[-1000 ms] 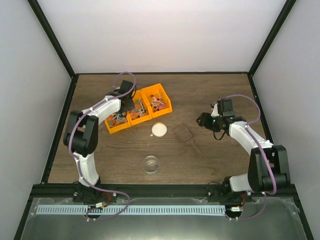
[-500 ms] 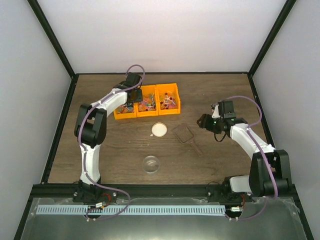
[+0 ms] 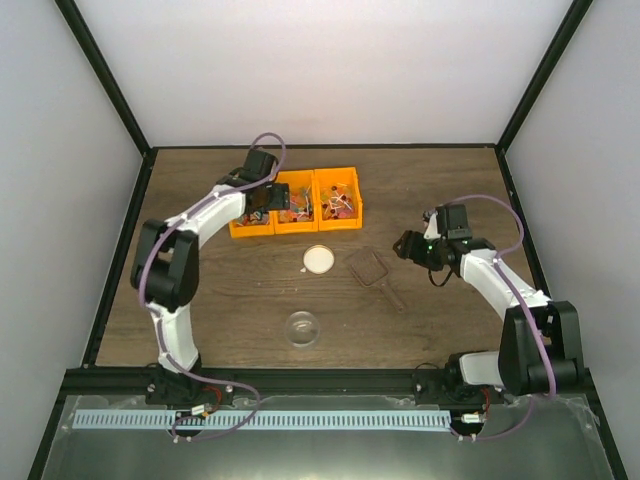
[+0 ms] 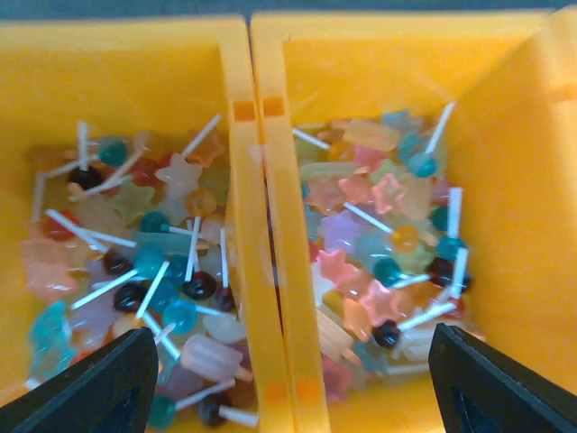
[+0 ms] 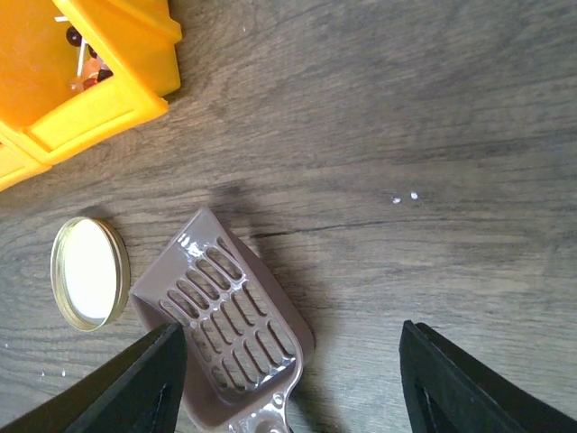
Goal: Pack the candies
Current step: Move the storage box to the center of the board, then move the packing bottle to the center of the board.
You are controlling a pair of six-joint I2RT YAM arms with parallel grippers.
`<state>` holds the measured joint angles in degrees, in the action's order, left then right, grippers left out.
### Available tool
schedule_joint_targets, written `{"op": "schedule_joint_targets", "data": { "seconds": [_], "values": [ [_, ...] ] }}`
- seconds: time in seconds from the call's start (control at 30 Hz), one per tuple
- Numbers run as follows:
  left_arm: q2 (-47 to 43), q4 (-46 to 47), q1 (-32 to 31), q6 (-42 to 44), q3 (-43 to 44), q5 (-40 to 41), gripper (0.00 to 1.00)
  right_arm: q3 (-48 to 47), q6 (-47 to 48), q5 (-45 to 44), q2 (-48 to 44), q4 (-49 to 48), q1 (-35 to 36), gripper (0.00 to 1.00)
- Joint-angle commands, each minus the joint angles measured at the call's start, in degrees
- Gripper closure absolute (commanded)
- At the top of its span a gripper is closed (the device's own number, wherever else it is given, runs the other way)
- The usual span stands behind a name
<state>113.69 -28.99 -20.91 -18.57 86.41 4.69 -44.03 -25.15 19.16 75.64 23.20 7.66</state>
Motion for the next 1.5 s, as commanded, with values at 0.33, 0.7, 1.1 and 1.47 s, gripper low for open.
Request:
{"op": "schedule_joint_targets", "data": {
  "seconds": [0.33, 0.7, 1.1, 1.47],
  "values": [
    [-21.91, -7.85, -10.13, 6.25, -19.44, -11.69, 0.19, 2.69, -1.75, 2.19, -0.81, -2.60, 0.25, 0.33],
    [-36.13, -14.98, -17.64, -0.06, -29.11, -13.91, 0.22, 5.00, -2.96, 3.04, -1.92, -3.47, 0.24, 0.32],
    [-42.20, -13.58, -28.37, -9.15, -39.79, -12.82, 0.29, 6.29, -5.26, 3.77, -3.47, -4.04, 0.25, 0.31],
    [-39.12, -13.46, -31.58, -12.18, -41.09, -8.90, 0.39, 8.20, -7.18, 4.00, -5.13, -4.32, 0.31, 0.31]
  ]
}}
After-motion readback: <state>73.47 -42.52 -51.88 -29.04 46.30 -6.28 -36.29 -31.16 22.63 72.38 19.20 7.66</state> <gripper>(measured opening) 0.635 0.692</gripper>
